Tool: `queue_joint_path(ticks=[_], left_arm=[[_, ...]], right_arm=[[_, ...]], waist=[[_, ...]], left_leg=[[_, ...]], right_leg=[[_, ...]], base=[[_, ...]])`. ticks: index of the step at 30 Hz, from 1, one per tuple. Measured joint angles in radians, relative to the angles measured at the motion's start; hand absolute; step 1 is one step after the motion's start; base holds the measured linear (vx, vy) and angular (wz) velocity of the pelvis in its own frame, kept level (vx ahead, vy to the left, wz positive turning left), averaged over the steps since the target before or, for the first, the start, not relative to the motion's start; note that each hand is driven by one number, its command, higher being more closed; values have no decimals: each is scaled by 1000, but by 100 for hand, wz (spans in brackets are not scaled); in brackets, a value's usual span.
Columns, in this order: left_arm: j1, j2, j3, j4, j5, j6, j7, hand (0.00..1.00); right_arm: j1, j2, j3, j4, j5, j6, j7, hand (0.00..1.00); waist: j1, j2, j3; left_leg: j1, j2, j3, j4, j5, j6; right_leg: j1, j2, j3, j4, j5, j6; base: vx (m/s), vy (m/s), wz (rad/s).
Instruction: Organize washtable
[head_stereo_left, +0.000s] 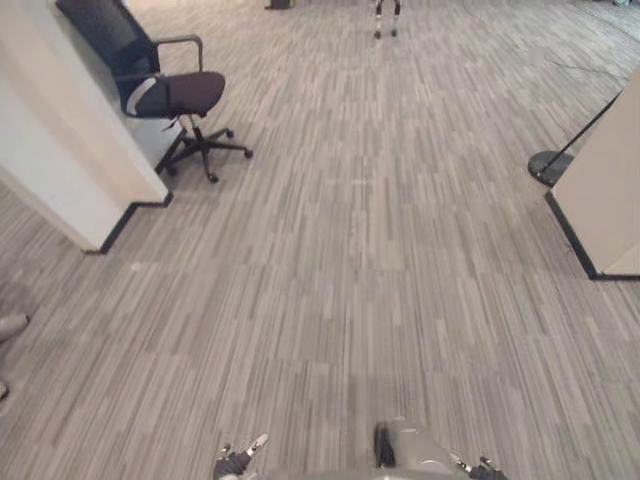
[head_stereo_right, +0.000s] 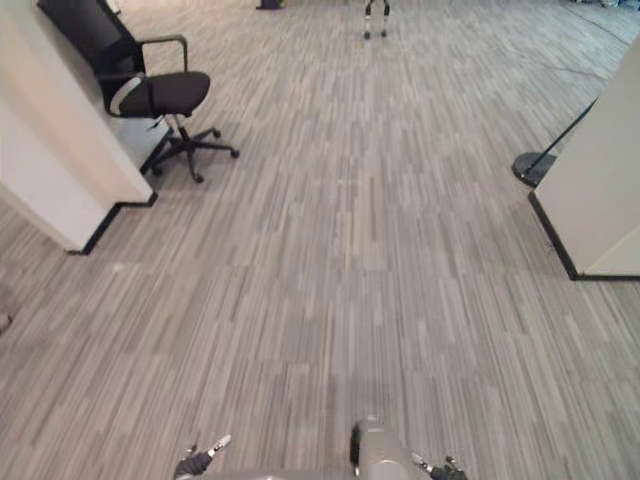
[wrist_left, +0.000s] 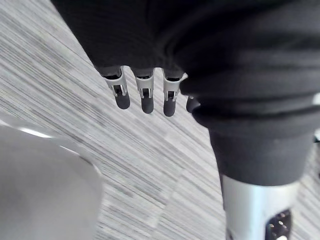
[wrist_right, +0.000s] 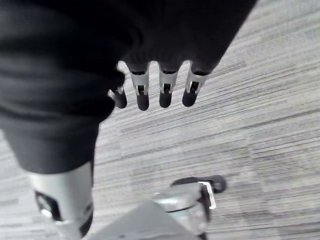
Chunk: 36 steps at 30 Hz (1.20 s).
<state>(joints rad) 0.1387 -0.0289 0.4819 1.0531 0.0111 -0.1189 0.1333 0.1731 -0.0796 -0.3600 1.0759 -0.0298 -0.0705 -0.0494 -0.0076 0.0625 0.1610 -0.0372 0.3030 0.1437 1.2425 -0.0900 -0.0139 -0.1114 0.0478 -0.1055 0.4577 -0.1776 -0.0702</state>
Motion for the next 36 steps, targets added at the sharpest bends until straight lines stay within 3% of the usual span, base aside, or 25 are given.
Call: queue_joint_path(ticks=[2, 4, 6, 7, 8, 9, 11, 14, 15, 17, 18, 20, 22, 24, 25, 27, 28, 29, 30, 31, 32, 33, 34, 35, 36], left_arm=[[40, 23, -1, 4, 1, 1, 1, 0], [41, 21, -2, 19, 1, 3, 0, 0], [47, 21, -2, 19, 0, 6, 1, 0], [59, 17, -1, 18, -1, 5, 1, 0], [81, 18, 4, 17, -4, 6, 2, 0], [86, 22, 4, 17, -5, 6, 2, 0], [88, 29, 4, 24, -12, 6, 2, 0], [87, 61, 1, 65, -31, 14, 0, 0], [87, 79, -2, 70, -39, 24, -1, 0], [89, 80, -18, 79, -37, 27, -2, 0], [88, 86, -43, 79, -28, 28, -4, 0], [88, 95, -60, 81, -16, 26, -7, 0], [51, 91, -56, 78, -16, 23, -21, 0], [24, 75, -54, 73, -15, 22, -21, 0], [12, 65, -51, 67, -13, 21, -20, 0], [22, 40, -17, 52, -8, 20, -16, 0], [26, 35, -3, 47, -3, 21, -16, 0], [38, 30, 6, 40, 1, 21, -17, 0], [35, 18, 17, 39, 1, 21, -17, 0], [33, -13, 63, 32, 1, 20, -18, 0], [29, -29, 86, 36, 1, 20, -16, 0], [33, -29, 85, 42, 1, 22, -17, 0], [33, -28, 73, 47, 1, 24, -18, 0], [35, -28, 72, 47, 0, 24, -18, 0], [39, -15, 70, 44, 1, 22, -18, 0]], right_arm=[[-13, 20, 4, 11, 2, -1, -1, 0], [-37, 19, -10, 11, 3, -3, -1, 0], [-52, 22, -16, 8, 11, -4, -1, 0], [-53, 22, -13, 8, 17, -7, -1, 0], [-48, 28, 11, 8, 25, -9, -4, 0], [-47, 32, 20, 8, 25, -11, -6, 0], [-62, 31, 17, 42, 24, -17, -4, 0], [-57, 44, 19, 84, 9, -20, 9, 0], [-55, 57, 16, 112, 1, -15, 10, 0], [-56, 48, 17, 111, 1, -18, 14, 0], [-50, 40, 27, 101, 1, -24, 20, 0], [-47, 37, 40, 80, 1, -34, 28, 0], [-52, 29, 43, 65, 1, -38, 33, 0], [-46, 23, 43, 36, 0, -31, 30, 0], [-35, 19, 41, 29, 1, -29, 28, 0], [-11, 22, 44, 3, 1, -20, 26, 0], [0, 30, 46, -4, 1, -14, 26, 0], [15, 24, 43, -12, 0, -9, 26, 0], [14, 10, 42, -15, 0, -9, 27, 0], [14, -2, 45, -25, -1, -7, 27, 0], [15, -12, 41, -38, -2, -8, 29, 0], [14, -15, 38, -37, -1, -7, 28, 0], [12, -17, 23, -28, -1, -7, 24, 0], [9, -17, 14, -13, 0, -5, 20, 0], [9, -9, 15, 11, 0, -1, 11, 0]], waist=[[1, -49, -7], [23, -40, 0], [24, -43, 1], [29, -46, 2], [45, -64, -5], [50, -73, -10], [53, -93, -20], [54, -145, -41], [48, -174, -23], [46, -159, -10], [44, -141, -10], [29, -128, -12], [15, -113, -11], [10, -88, -12], [-2, -75, -11], [-15, -57, -9], [-17, -59, -11], [-24, -42, -22], [-24, -27, -29], [-24, 10, -33], [-28, 24, -25], [-21, 21, -14], [-18, 32, -4], [-9, 29, 0], [1, 3, 10]], left_leg=[[-114, -75, 11, -159, -110, -25], [-215, -104, -6, -391, -132, -25], [-277, -139, -27, -721, -118, -33], [-288, -153, -55, -913, -47, -53], [-281, -168, -51, -952, 49, -73], [-283, -184, -51, -946, 85, -62], [-344, -210, -47, -771, 0, -17], [-317, -257, -8, -637, -151, 31], [-204, -309, 20, -629, -227, 71], [-77, -319, 25, -654, -273, 84], [67, -318, 28, -749, -297, 90], [151, -310, 30, -831, -295, 87], [218, -299, 20, -907, -294, 75], [254, -276, 0, -947, -317, 49], [288, -260, -17, -978, -329, 32], [369, -231, -45, -1001, -341, 11], [378, -216, -69, -941, -341, 11], [346, -180, -101, -779, -320, -21], [322, -160, -110, -700, -297, -33], [239, -134, -113, -505, -164, -18], [165, -101, -92, -347, 120, -23], [133, -74, -67, -268, 164, -19], [86, -32, -20, -142, 86, 29], [45, -18, 12, -66, 8, 29], [10, -48, 33, -75, -65, 5]], right_leg=[[166, -18, 30, -148, -3, -2], [220, -19, 52, -218, -26, 23], [232, -35, 59, -225, -74, 31], [238, -45, 75, -219, -108, 45], [252, -68, 106, -220, -138, 55], [262, -80, 118, -224, -154, 60], [273, -112, 136, -212, -178, 59], [161, -168, 193, 173, -199, 128], [75, -219, 204, 495, -43, 223], [46, -225, 177, 654, 7, 213], [-8, -213, 112, 694, -67, 142], [-67, -197, 39, 608, -125, 104], [-196, -182, -46, 381, -139, 90], [-271, -167, -60, 121, -73, 93], [-294, -160, -56, -61, 2, 98], [-298, -147, -37, -159, 85, 86], [-296, -139, -21, -107, 173, 83], [-297, -134, -24, 1, 222, 91], [-296, -119, -42, 49, 181, 80], [-288, -101, -54, 110, 99, 71], [-224, -80, -53, 105, 46, 57], [-181, -69, -46, 83, 32, 48], [-110, -48, -32, 42, 25, 37], [-28, -41, -18, -10, 23, 34], [89, -54, 3, -81, 23, 33]], base=[[521, -78, -29], [458, 47, -42], [423, 151, -21], [474, 214, -38], [520, 224, -43], [602, 238, -39], [686, 271, -20], [591, 231, -7], [719, 195, 3], [637, 124, -15], [500, 80, -25], [357, 41, -3], [536, -51, 20], [620, -109, 35], [690, -190, 49], [754, -259, 45], [812, -337, 39], [816, -335, 31], [789, -278, 12], [911, -256, -15], [897, -222, -24], [754, -166, -29], [585, -93, -32], [718, -105, -36], [683, -85, -34]])
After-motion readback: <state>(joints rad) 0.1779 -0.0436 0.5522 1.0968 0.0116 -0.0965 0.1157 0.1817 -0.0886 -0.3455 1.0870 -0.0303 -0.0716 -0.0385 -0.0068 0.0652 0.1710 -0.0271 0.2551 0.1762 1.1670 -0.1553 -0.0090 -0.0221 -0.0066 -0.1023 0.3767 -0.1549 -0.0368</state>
